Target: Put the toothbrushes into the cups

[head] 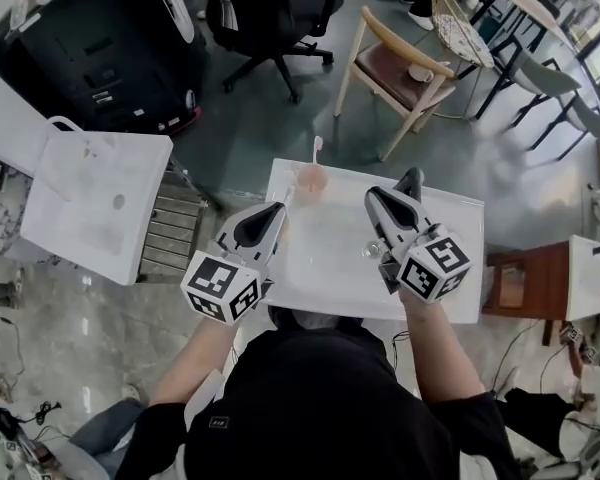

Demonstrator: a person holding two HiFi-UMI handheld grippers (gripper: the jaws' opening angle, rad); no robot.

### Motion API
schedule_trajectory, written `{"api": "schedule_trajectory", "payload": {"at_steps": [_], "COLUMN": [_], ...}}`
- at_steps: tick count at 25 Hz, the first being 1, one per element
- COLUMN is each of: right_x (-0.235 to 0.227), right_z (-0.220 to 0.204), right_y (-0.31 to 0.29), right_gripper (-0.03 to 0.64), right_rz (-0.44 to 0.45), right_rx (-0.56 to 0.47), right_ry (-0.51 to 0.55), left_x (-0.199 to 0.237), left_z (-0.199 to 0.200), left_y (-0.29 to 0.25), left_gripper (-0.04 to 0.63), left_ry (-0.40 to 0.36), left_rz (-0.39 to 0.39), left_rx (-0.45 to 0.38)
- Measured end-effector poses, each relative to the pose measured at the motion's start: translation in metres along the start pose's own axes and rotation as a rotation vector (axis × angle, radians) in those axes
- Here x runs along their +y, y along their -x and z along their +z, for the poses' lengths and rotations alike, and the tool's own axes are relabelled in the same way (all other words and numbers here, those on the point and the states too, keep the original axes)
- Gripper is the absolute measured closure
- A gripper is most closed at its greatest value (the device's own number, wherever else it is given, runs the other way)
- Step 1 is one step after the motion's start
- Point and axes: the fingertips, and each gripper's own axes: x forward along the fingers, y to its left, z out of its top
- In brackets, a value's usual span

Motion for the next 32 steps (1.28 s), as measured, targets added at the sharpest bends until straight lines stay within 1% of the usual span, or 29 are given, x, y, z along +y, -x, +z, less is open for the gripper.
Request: {"api": "schedule_trajectory", "payload": {"at_steps": [4, 8, 10, 12, 14, 16, 18, 21, 24, 29, 32], "right_x": [-0.014, -0.04, -0.05, -0.054, -0.057, -0.057, -0.055, -0.055, -0.059, -0.061, -0.058], "right_z": [0.004, 0.009, 0.01, 0.009, 0.009, 0.013, 0.019, 0.028, 0.034, 0.042, 0.044], "right_y": [0.054, 0.117, 0.149, 0.182, 0.209, 0.23, 0.245, 0.258, 0.265, 0.268, 0.265], "right_gripper": [0.575, 0.575, 0.577, 0.58, 0.583, 0.586, 0.588, 0.589, 0.589, 0.591, 0.591], "right_rz": [0.019, 0.022, 0.037, 0.063, 0.082, 0.097, 0.111, 0.116, 0.089, 0.023, 0.014], "right_rx": [-0.042, -0.065, -0.085, -0.101, -0.108, -0.121, -0.14, -0.171, -0.185, -0.205, -0.217], "right_ry": [0.019, 0.025, 0.002, -0.023, -0.025, -0.003, 0.02, 0.035, 0.022, 0.046, 0.043], "left_x": [-0.042, -0.098, -0.126, -0.153, -0.178, -0.2, -0.216, -0.226, -0.224, -0.21, -0.207], "left_z": [0.009, 0.014, 0.013, 0.014, 0.017, 0.023, 0.029, 0.033, 0.035, 0.042, 0.049], "left_y": [-0.017, -0.037, -0.045, -0.053, -0.059, -0.063, -0.063, -0.063, -0.06, -0.057, -0.057], "left_gripper": [0.58, 0.58, 0.58, 0.58, 0.58, 0.58, 0.58, 0.58, 0.58, 0.58, 0.58], "left_ry": [-0.027, -0.048, -0.04, -0.01, 0.011, -0.009, -0.053, -0.097, -0.09, -0.102, -0.116], "left_rz": [-0.014, 0.0, 0.02, 0.042, 0.053, 0.048, 0.038, 0.019, 0.006, 0.031, 0.038], "left_rx": [-0.009, -0.017, -0.022, -0.035, -0.048, -0.051, -0.05, -0.053, -0.055, -0.071, -0.082]}}
